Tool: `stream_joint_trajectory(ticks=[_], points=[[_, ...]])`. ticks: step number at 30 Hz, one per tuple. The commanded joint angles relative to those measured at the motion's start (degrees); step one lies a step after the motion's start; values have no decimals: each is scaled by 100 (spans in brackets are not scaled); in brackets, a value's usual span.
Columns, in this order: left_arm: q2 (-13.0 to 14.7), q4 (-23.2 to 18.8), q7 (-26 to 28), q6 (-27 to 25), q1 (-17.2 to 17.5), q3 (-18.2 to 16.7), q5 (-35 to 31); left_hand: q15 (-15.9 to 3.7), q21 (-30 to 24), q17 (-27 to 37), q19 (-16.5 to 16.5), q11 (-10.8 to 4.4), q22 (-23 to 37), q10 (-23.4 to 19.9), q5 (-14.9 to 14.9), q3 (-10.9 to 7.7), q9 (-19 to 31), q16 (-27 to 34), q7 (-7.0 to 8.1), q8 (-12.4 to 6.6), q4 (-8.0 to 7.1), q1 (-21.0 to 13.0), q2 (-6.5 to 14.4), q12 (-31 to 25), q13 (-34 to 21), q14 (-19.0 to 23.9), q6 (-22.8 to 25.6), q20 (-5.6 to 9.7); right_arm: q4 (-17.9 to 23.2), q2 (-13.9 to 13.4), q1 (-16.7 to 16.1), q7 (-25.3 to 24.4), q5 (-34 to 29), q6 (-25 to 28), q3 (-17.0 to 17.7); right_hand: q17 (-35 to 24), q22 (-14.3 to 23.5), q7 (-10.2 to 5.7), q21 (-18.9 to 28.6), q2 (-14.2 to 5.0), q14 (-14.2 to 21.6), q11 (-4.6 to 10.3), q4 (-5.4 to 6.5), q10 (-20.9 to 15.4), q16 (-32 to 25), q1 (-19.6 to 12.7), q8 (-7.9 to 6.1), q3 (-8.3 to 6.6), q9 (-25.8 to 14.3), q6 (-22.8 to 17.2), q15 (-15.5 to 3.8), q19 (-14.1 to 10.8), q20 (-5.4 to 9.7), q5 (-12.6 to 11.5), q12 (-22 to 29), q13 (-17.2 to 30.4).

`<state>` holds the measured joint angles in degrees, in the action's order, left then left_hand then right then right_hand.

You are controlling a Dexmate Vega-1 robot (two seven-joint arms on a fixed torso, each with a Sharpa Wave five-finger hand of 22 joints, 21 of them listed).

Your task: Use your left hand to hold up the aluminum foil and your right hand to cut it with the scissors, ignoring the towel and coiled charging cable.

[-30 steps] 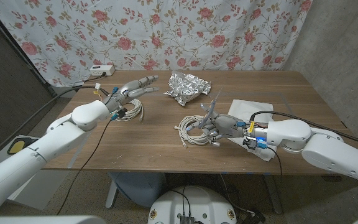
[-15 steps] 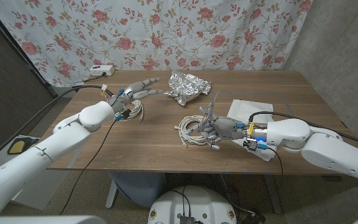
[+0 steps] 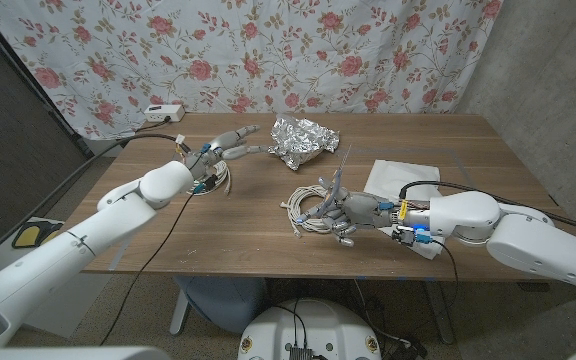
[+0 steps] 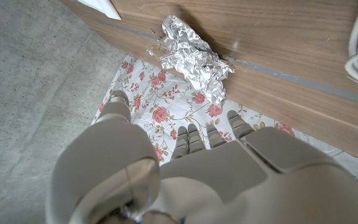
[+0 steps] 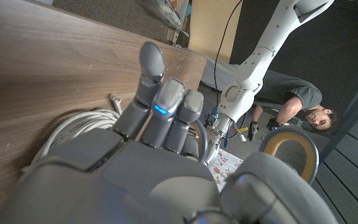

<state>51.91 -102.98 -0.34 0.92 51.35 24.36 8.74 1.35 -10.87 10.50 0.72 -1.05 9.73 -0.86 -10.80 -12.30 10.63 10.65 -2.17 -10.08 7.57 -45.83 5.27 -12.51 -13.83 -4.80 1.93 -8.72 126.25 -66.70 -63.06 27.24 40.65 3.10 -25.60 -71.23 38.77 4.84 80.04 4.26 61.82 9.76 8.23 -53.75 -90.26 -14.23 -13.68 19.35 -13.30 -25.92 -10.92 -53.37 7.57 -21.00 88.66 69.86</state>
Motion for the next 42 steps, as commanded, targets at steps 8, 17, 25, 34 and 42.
stream_joint_trajectory(ticks=[8,17,25,34,42], points=[[-225,3,193,-421,-247,317,-450,79,-20,9,-12,0,31,26,28,-2,-1,-8,47,7,14,51,12,-27,21,-101,-426,-72,101,-4,38,-10,-64,100,-92,-5,-31,525,52,-97,-13,37,-14,5,-1,-66,17,-44,-12,-392,-105,-6,63,-56,-32,-9],[-475,232,243,-447,-398,624,-727,55,-19,11,-13,-124,31,78,39,18,-2,-11,140,-49,12,91,-18,-13,31,-148,-350,-75,75,26,67,29,-74,70,-119,-4,-27,523,84,-133,-8,44,-30,-31,-1,-126,14,-55,-11,-416,-107,2,64,-55,-69,-59],[-687,504,332,-304,-479,698,-727,33,-30,10,-45,-185,30,52,43,22,-3,6,178,-70,17,102,-30,-28,37,-124,-313,-77,73,-8,31,-11,-58,60,-93,-4,-58,527,111,-213,0,48,-39,-26,2,-212,20,-71,-15,-427,-106,8,68,-35,-71,-45],[-609,485,275,-500,-728,988,-1352,0,-35,6,-77,-201,29,100,49,13,-2,8,226,-23,39,86,-33,-15,46,-129,-475,-31,42,-10,-6,-52,-42,27,-76,-4,-100,537,127,-242,4,38,-43,-29,2,-260,21,-65,-16,-445,-107,-4,67,-14,-54,-8],[-682,701,154,-457,-874,1149,-1551,-16,-18,6,-46,-255,28,168,57,17,-1,0,304,13,45,94,-47,3,54,-169,-675,-24,37,14,66,0,-41,82,-98,-7,-130,528,144,-288,8,55,-51,-30,-1,-328,2,-72,-25,-506,-107,6,73,10,33,66]])
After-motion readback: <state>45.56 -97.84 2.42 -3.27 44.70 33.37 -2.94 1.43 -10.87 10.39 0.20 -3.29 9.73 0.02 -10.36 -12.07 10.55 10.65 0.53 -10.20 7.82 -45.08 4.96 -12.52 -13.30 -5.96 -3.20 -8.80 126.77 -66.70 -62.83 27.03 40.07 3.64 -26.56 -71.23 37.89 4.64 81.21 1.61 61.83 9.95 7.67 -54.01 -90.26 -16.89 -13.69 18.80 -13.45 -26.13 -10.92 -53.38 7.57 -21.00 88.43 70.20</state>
